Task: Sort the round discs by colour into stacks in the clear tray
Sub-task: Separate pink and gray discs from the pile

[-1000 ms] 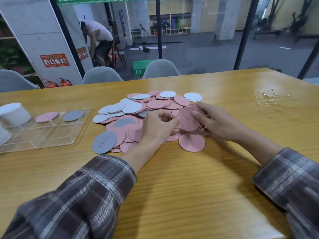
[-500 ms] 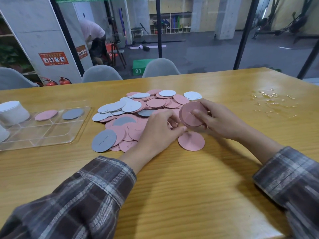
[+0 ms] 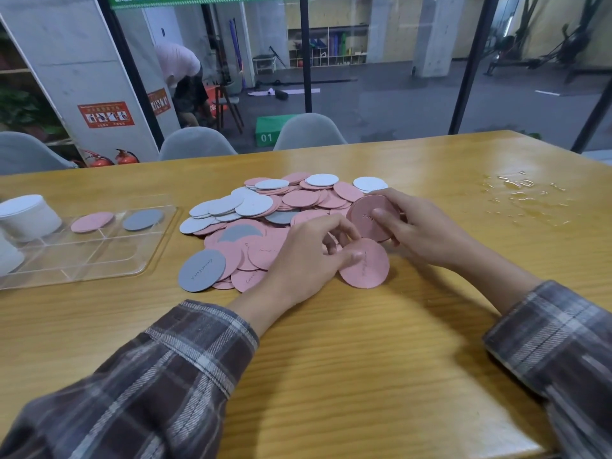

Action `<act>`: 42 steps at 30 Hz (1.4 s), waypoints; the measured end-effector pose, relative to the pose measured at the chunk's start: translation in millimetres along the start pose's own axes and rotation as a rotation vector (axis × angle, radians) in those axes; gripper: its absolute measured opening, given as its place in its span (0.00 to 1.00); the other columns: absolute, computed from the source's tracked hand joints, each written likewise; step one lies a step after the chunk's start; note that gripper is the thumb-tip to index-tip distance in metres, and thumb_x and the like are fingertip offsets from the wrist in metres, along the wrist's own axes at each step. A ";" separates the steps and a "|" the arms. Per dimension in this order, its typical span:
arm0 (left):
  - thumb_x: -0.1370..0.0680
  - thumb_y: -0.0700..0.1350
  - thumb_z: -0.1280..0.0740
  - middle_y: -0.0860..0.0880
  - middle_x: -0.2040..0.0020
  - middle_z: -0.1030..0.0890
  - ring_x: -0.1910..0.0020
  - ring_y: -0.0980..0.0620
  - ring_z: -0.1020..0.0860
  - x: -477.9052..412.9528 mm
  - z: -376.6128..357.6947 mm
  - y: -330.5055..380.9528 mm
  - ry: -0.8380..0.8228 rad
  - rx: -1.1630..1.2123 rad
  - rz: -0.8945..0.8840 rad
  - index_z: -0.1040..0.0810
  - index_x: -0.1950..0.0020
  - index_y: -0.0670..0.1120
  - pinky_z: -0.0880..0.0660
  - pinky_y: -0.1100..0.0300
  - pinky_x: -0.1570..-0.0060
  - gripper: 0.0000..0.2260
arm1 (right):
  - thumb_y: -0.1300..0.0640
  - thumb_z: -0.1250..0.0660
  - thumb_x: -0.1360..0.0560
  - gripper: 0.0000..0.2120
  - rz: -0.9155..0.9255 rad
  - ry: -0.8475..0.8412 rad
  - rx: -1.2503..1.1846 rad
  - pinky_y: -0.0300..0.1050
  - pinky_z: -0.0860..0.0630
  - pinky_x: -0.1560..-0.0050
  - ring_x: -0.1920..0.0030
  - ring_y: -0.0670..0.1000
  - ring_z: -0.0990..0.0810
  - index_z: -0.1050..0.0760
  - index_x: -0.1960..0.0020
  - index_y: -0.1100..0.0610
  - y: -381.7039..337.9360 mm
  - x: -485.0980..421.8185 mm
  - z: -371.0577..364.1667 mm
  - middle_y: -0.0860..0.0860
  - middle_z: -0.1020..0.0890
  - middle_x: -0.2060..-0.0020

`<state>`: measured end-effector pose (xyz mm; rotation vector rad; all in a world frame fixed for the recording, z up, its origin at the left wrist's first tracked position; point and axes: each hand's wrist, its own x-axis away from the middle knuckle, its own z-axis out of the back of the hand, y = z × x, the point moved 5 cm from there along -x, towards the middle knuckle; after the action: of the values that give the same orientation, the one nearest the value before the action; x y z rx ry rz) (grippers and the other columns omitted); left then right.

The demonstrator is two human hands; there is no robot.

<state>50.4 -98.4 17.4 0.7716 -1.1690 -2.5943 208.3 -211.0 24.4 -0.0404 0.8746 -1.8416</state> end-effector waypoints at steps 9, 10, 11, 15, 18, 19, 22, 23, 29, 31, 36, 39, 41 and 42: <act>0.24 0.38 0.24 0.48 0.60 0.16 0.63 0.49 0.17 -2.2 9.4 -5.9 0.178 0.173 0.041 0.17 0.52 0.45 0.17 0.57 0.63 0.05 | 0.57 0.44 0.13 0.12 -0.074 -0.037 -0.249 0.34 0.30 0.66 0.67 0.46 0.26 0.24 0.41 0.61 -7.2 2.5 -0.3 0.51 0.23 0.62; 0.24 0.38 0.24 0.47 0.59 0.15 0.62 0.48 0.16 -2.3 10.4 -8.8 0.194 0.203 0.070 0.17 0.52 0.45 0.16 0.54 0.62 0.05 | 0.57 0.45 0.13 0.13 -0.072 -0.049 -0.274 0.33 0.30 0.66 0.67 0.45 0.26 0.23 0.41 0.61 -9.4 3.0 -0.8 0.50 0.24 0.63; 0.23 0.38 0.24 0.46 0.59 0.15 0.61 0.47 0.15 -2.7 10.9 -11.4 0.210 0.225 0.097 0.17 0.51 0.44 0.15 0.51 0.62 0.05 | 0.58 0.45 0.13 0.13 -0.068 -0.061 -0.292 0.32 0.30 0.66 0.67 0.44 0.26 0.23 0.41 0.60 -11.4 3.7 -1.3 0.48 0.24 0.63; 0.23 0.38 0.24 0.44 0.59 0.14 0.65 0.46 0.13 -3.0 11.0 -14.8 0.245 0.271 0.184 0.18 0.52 0.42 0.15 0.44 0.58 0.05 | 0.57 0.47 0.12 0.15 -0.063 -0.105 -0.336 0.32 0.30 0.68 0.67 0.45 0.27 0.22 0.39 0.58 -16.3 5.3 -6.3 0.52 0.24 0.61; 0.23 0.37 0.24 0.38 0.58 0.15 0.66 0.44 0.13 -1.2 8.9 -15.2 0.250 0.339 0.258 0.19 0.52 0.39 0.15 0.45 0.58 0.05 | 0.55 0.47 0.12 0.16 -0.054 -0.133 -0.338 0.34 0.29 0.67 0.66 0.44 0.27 0.22 0.38 0.55 -18.9 6.1 -10.3 0.51 0.23 0.59; 0.24 0.37 0.24 0.37 0.58 0.15 0.66 0.44 0.13 -0.9 8.5 -15.0 0.252 0.353 0.272 0.19 0.53 0.39 0.15 0.48 0.59 0.05 | 0.54 0.47 0.12 0.15 -0.044 -0.139 -0.327 0.34 0.28 0.67 0.66 0.44 0.26 0.22 0.38 0.54 -19.6 6.4 -11.2 0.50 0.23 0.58; 0.24 0.37 0.23 0.40 0.61 0.14 0.66 0.45 0.13 -1.0 8.3 -15.0 0.263 0.369 0.301 0.18 0.54 0.39 0.16 0.56 0.64 0.05 | 0.53 0.46 0.13 0.14 -0.030 -0.145 -0.310 0.35 0.27 0.66 0.65 0.45 0.25 0.22 0.39 0.52 -18.7 6.0 -13.4 0.49 0.22 0.59; 0.24 0.37 0.23 0.42 0.62 0.14 0.66 0.45 0.13 -0.9 8.4 -14.9 0.270 0.373 0.309 0.18 0.54 0.39 0.17 0.59 0.65 0.05 | 0.53 0.45 0.13 0.13 -0.024 -0.148 -0.302 0.37 0.27 0.65 0.65 0.46 0.25 0.22 0.38 0.53 -18.1 5.8 -13.8 0.50 0.21 0.59; 0.25 0.38 0.22 0.44 0.62 0.15 0.64 0.45 0.13 -1.5 6.1 -15.4 0.270 0.419 0.344 0.18 0.55 0.39 0.14 0.51 0.60 0.06 | 0.52 0.39 0.15 0.08 0.029 -0.143 -0.240 0.44 0.24 0.63 0.65 0.49 0.22 0.23 0.40 0.52 -16.2 6.1 -14.1 0.55 0.17 0.58; 0.25 0.37 0.22 0.44 0.63 0.15 0.64 0.44 0.13 -0.8 6.1 -15.4 0.260 0.448 0.355 0.18 0.56 0.39 0.14 0.50 0.60 0.06 | 0.53 0.38 0.15 0.08 0.033 -0.144 -0.233 0.43 0.25 0.63 0.66 0.49 0.22 0.23 0.40 0.52 -15.6 5.4 -13.9 0.54 0.17 0.58; 0.24 0.40 0.23 0.46 0.63 0.14 0.66 0.50 0.14 -2.6 15.0 -13.8 0.232 0.254 0.276 0.17 0.54 0.41 0.16 0.58 0.62 0.05 | 0.53 0.38 0.16 0.08 0.046 -0.115 -0.154 0.39 0.26 0.57 0.60 0.43 0.21 0.23 0.38 0.50 -12.7 4.7 -11.1 0.44 0.17 0.56; 0.25 0.44 0.23 0.54 0.63 0.16 0.65 0.58 0.20 -5.0 30.3 -12.3 0.201 -0.144 0.087 0.16 0.53 0.47 0.25 0.69 0.60 0.04 | 0.52 0.38 0.16 0.09 0.031 -0.077 -0.079 0.35 0.28 0.53 0.53 0.40 0.20 0.25 0.36 0.46 -10.9 4.7 -8.0 0.39 0.17 0.52; 0.25 0.46 0.23 0.56 0.59 0.18 0.60 0.63 0.24 -2.2 36.7 -17.5 0.130 -0.289 0.002 0.16 0.52 0.49 0.28 0.68 0.58 0.05 | 0.51 0.38 0.16 0.10 0.023 -0.070 -0.061 0.36 0.28 0.53 0.52 0.39 0.20 0.26 0.35 0.44 -9.6 4.1 -8.4 0.38 0.18 0.52; 0.25 0.47 0.23 0.56 0.56 0.19 0.58 0.65 0.25 0.1 38.4 -22.4 0.081 -0.329 -0.011 0.16 0.50 0.50 0.29 0.67 0.55 0.06 | 0.51 0.37 0.16 0.12 0.020 -0.071 -0.049 0.37 0.28 0.52 0.52 0.40 0.20 0.26 0.34 0.45 -8.9 3.9 -8.8 0.38 0.18 0.52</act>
<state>30.7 -58.8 22.1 0.8004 -0.6912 -2.6391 195.9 -207.8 21.7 -0.1263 0.8679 -1.7894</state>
